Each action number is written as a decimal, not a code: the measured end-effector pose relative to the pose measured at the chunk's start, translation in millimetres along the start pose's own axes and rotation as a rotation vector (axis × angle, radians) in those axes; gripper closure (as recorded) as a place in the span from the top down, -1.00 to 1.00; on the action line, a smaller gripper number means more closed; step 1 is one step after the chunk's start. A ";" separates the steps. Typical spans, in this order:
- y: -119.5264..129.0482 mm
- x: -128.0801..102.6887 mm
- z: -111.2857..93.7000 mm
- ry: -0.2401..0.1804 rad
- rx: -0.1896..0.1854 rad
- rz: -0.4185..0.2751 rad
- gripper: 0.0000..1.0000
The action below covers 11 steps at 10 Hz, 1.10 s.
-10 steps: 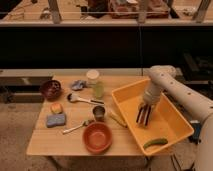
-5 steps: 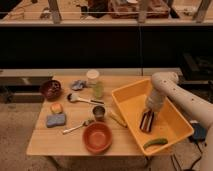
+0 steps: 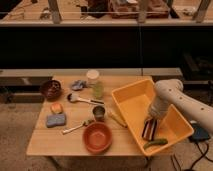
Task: Wipe tray with eraser
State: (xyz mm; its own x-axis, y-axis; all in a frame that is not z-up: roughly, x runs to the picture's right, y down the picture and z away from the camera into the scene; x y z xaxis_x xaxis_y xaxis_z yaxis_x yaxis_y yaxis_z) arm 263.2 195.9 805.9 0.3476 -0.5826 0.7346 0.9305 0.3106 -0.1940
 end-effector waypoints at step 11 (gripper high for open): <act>-63.1 -3.6 -44.6 0.076 0.030 -0.144 -0.12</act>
State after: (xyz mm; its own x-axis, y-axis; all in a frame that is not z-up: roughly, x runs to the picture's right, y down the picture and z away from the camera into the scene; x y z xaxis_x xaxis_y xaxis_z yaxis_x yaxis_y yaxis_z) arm 208.3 144.9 786.5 0.2198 -0.6772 0.7022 0.9679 0.2415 -0.0701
